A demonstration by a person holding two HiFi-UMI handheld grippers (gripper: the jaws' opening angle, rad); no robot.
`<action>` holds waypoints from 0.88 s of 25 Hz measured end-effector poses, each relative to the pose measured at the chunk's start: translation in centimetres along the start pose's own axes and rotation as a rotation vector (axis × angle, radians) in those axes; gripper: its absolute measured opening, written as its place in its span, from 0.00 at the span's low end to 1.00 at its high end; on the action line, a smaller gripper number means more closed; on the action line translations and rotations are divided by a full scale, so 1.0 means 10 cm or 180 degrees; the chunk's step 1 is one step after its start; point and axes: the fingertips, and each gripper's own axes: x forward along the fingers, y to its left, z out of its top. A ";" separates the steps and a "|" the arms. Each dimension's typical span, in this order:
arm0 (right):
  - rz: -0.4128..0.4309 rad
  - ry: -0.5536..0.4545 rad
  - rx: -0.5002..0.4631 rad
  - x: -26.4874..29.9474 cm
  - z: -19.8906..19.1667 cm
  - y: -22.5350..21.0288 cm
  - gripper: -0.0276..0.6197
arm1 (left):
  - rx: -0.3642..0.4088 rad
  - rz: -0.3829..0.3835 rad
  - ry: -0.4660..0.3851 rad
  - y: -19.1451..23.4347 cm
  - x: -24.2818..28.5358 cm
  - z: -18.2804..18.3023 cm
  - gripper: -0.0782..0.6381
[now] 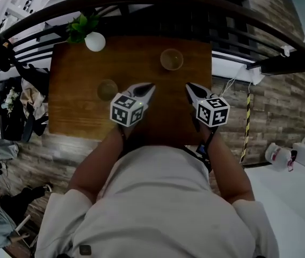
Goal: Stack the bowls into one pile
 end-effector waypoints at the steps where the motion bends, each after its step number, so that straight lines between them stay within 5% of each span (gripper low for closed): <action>1: 0.0010 0.0011 -0.0002 0.04 0.01 -0.03 0.05 | -0.0002 0.0006 0.0004 0.03 0.03 0.00 0.11; 22: 0.0098 0.0323 0.0110 0.93 -0.12 -0.72 0.06 | -0.0086 0.0086 0.0178 0.68 0.73 -0.17 0.11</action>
